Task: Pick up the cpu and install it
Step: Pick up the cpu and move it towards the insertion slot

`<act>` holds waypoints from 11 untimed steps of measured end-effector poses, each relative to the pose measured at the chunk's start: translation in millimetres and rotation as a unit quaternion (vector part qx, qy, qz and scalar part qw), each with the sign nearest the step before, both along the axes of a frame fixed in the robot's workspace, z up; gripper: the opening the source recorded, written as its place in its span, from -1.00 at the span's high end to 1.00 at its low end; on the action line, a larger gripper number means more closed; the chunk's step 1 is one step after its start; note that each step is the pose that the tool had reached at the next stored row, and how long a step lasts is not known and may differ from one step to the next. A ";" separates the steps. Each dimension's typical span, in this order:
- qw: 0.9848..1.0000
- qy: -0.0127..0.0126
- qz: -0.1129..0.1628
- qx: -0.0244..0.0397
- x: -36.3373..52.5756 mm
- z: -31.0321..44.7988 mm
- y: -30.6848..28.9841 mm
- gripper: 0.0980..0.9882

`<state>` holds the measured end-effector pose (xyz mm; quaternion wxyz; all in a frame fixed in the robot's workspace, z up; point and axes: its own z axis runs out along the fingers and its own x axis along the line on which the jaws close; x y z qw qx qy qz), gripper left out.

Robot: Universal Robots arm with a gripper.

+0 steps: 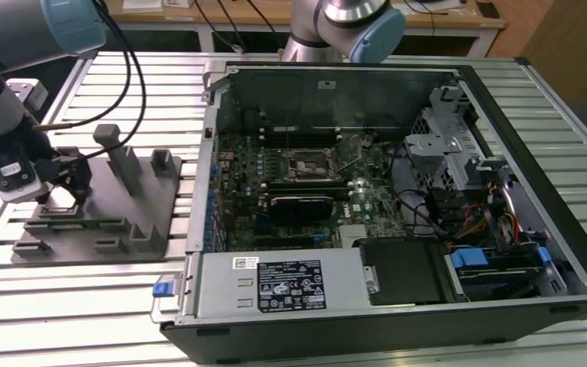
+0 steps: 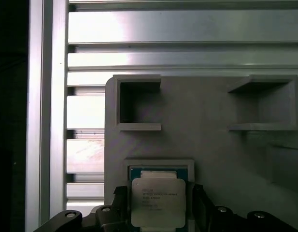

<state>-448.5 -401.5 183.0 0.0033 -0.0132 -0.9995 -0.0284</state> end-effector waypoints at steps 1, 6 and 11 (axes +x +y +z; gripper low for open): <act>1.000 0.000 0.000 0.000 -0.1 0.0 0.0 -0.23; 1.000 0.000 0.000 0.000 -0.4 -0.1 0.0 -0.23; 1.000 0.000 0.000 0.000 -0.4 -0.1 0.0 -0.06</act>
